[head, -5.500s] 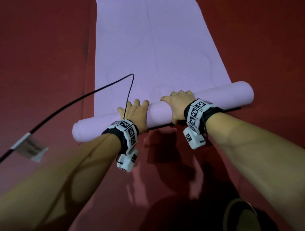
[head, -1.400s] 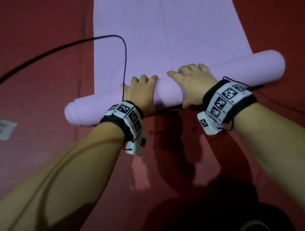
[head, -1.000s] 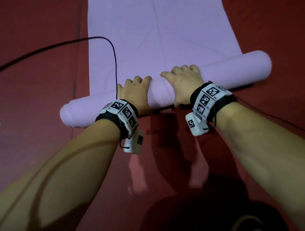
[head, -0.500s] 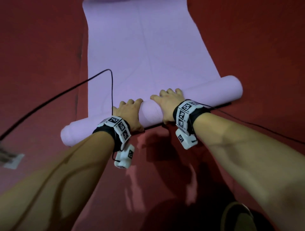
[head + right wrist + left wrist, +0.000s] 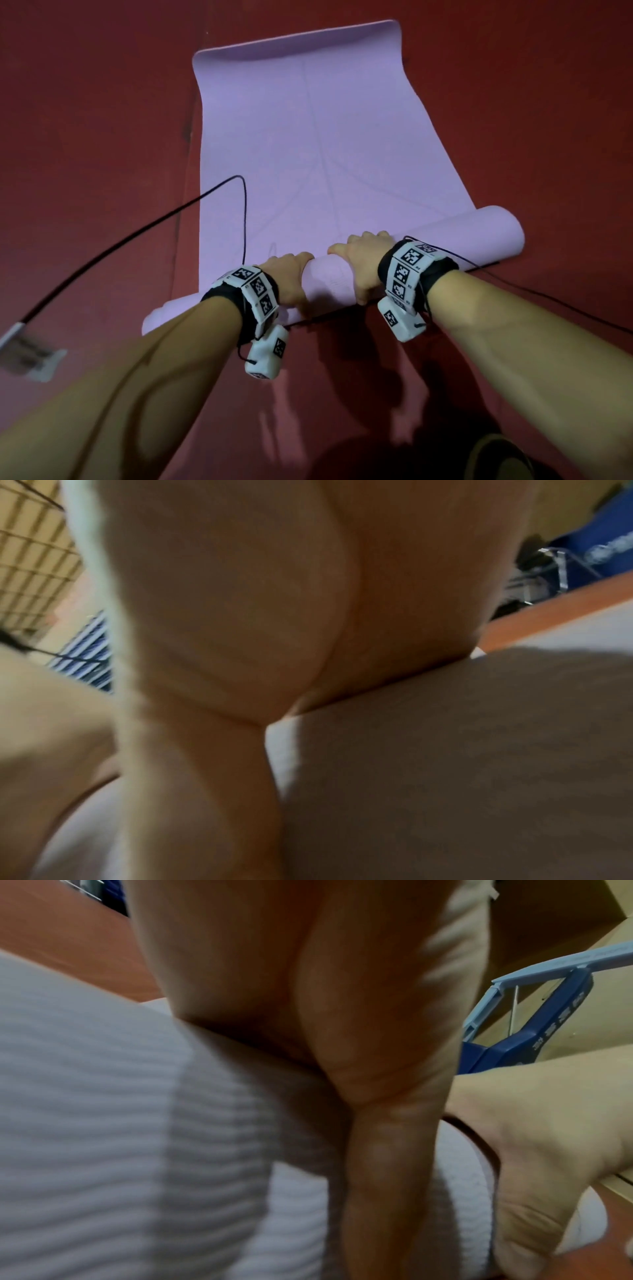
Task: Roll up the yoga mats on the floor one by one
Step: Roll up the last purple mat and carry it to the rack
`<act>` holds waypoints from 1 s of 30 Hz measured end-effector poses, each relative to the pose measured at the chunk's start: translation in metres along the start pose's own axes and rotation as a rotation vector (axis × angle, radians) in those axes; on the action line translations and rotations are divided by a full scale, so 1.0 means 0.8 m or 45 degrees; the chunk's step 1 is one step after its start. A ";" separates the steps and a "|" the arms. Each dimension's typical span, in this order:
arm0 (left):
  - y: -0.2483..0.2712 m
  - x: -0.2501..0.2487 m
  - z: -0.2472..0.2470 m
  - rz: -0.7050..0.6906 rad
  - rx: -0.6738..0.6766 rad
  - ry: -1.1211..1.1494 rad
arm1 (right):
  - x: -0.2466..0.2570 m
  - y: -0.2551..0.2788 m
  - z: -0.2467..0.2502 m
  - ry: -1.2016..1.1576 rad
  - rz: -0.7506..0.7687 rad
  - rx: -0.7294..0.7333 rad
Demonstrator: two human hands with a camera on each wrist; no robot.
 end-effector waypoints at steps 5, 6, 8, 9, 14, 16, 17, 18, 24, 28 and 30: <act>-0.008 0.009 0.004 -0.039 0.110 0.176 | 0.004 0.001 -0.008 0.080 -0.046 -0.142; -0.006 0.007 0.006 -0.046 0.109 0.173 | 0.005 0.001 -0.010 0.071 -0.042 -0.165; 0.000 0.004 0.008 -0.034 0.067 0.134 | 0.004 -0.001 -0.010 0.041 -0.021 -0.172; 0.002 0.005 0.009 -0.014 0.036 0.111 | 0.003 -0.001 -0.008 0.026 -0.014 -0.158; 0.003 -0.003 0.006 0.061 -0.033 -0.032 | 0.001 -0.007 0.008 -0.048 0.007 -0.058; 0.006 -0.012 0.001 0.149 -0.061 -0.116 | 0.001 -0.009 0.012 -0.077 0.024 -0.027; 0.004 -0.014 0.000 0.165 -0.087 -0.114 | 0.000 -0.011 0.014 -0.083 0.033 -0.020; 0.003 -0.014 -0.001 0.164 -0.113 -0.088 | 0.000 -0.012 0.015 -0.082 0.043 -0.024; -0.008 -0.002 0.010 0.129 -0.143 -0.006 | 0.004 -0.005 0.007 0.048 0.024 -0.233; -0.013 0.000 0.013 0.106 -0.114 0.032 | 0.013 -0.004 -0.007 0.170 -0.059 -0.378; -0.013 0.002 0.015 0.092 -0.162 0.043 | 0.011 -0.006 -0.004 0.144 -0.041 -0.369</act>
Point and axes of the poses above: each hand's wrist, its own y-axis away from the middle knuckle, its own z-axis out of the back of the hand, x = y × z, the point moved 6 cm from there along -y, towards the middle knuckle, and after that the axes turned 14 degrees about x, right-handed, at the moved point
